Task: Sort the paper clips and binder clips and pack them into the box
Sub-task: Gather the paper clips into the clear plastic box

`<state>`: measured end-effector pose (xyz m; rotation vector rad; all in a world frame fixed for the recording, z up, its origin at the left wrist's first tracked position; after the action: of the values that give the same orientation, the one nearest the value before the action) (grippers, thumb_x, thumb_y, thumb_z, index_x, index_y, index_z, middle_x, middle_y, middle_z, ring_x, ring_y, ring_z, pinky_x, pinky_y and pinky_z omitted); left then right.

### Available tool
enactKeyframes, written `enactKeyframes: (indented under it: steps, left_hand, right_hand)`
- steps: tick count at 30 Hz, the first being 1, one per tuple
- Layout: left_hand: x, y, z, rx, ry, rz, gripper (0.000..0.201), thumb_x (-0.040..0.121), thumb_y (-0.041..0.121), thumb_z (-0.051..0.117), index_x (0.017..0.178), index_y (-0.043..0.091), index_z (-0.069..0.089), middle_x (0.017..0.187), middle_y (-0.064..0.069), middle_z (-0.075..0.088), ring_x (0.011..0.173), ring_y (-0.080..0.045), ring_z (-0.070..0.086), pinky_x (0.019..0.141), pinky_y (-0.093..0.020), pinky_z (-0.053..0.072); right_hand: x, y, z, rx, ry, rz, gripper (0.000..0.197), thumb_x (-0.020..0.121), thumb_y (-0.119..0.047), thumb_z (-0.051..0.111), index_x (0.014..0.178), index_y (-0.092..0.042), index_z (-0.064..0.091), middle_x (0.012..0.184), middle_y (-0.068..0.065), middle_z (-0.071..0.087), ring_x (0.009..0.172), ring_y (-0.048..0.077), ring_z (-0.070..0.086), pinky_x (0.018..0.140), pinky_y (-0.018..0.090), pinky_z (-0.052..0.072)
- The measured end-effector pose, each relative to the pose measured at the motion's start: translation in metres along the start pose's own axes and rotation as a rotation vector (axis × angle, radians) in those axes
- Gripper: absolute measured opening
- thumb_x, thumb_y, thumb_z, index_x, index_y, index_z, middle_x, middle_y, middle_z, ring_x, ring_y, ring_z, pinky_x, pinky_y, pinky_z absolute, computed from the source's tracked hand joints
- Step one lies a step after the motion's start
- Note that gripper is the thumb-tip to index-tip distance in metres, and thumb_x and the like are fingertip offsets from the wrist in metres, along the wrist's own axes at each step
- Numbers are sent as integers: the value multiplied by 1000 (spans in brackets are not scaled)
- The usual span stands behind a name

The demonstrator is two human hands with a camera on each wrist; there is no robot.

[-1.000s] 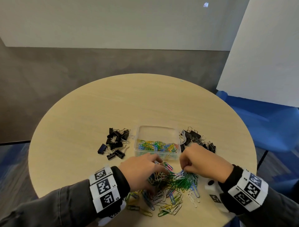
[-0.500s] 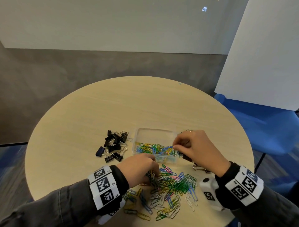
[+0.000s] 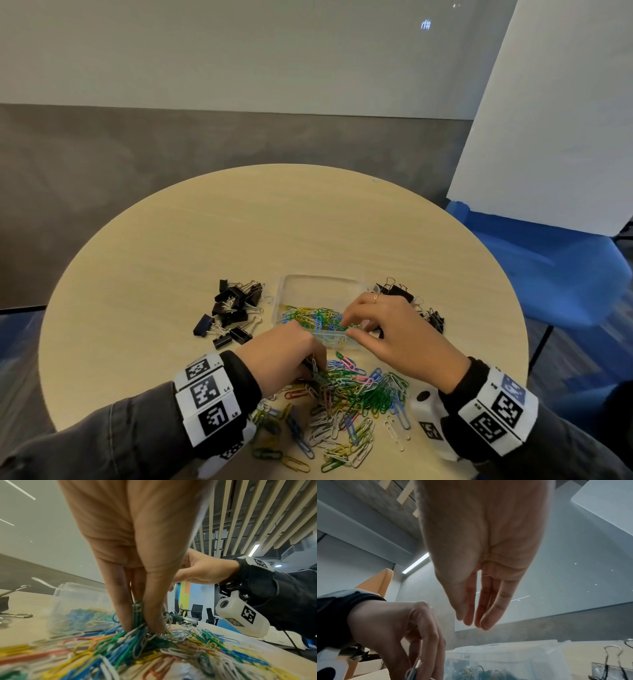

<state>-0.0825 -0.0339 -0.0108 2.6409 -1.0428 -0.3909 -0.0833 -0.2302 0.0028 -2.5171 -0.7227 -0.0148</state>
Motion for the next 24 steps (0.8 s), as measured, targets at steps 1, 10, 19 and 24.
enactKeyframes:
  steps: [1,10,19,24]
  left_hand:
    - [0,-1,0,-3,0,0,28,89,11,61,114,23,68,114,2,68,106,-13,62,92,-22,45]
    - [-1,-8,-8,-92,45,-5,22,87,16,66,106,25,69,107,7,70,98,-6,63,85,-14,46]
    - [-2,-21,-28,-268,417,-148,18,87,15,66,102,25,70,100,9,70,91,-2,61,80,-13,49]
    - [1,-30,-22,-325,432,-221,30,92,13,60,120,24,64,115,5,67,107,-8,61,96,-23,48]
  right_hand:
    - [-1,-4,0,-10,-7,-13,16,94,-28,57,97,-19,71,96,-9,64,85,5,59,77,22,51]
    - [-8,-10,3,-137,-182,94,22,95,-31,55,84,-18,70,81,-6,68,73,7,62,70,21,48]
    - [-8,-8,7,-171,-233,149,25,94,-28,54,84,-14,71,78,1,71,72,12,65,73,29,52]
    - [-8,-10,9,-171,-244,148,24,94,-26,53,84,-15,71,80,0,71,73,11,64,73,25,50]
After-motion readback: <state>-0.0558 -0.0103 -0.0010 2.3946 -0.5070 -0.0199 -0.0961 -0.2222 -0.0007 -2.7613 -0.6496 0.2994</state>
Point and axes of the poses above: each hand's wrist, its own x-axis towards the middle knuckle, its own z-axis out of the palm, y = z × x, the point moved 1 cm from there along x, towards the middle knuckle
